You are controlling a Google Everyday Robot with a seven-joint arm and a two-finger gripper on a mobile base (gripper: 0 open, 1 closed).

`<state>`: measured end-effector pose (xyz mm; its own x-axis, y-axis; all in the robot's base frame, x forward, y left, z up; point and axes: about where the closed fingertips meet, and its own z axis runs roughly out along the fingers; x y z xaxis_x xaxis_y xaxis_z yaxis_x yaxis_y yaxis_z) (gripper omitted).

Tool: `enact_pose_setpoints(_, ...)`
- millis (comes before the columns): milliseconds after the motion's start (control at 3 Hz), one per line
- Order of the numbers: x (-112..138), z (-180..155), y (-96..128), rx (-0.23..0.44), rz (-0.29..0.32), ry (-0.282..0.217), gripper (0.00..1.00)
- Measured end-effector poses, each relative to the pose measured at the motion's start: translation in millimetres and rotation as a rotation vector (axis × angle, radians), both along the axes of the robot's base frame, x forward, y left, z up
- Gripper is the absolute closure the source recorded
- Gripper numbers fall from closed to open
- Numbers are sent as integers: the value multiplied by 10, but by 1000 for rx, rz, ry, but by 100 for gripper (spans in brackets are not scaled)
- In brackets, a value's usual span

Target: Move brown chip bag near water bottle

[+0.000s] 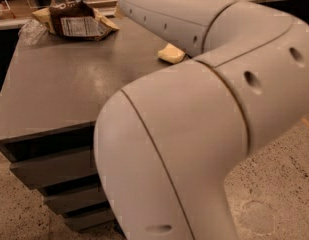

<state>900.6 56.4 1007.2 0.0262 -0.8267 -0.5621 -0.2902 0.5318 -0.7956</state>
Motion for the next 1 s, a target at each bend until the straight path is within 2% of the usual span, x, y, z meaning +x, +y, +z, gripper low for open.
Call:
enact_pose_setpoints(333, -105, 316, -541, 2, -82, -38, 0)
enact_pose_setpoints(667, -200, 376, -853, -36, -129, -40, 0)
enact_pose_setpoints(1000, -209, 380, -873, -39, -132, -40, 0)
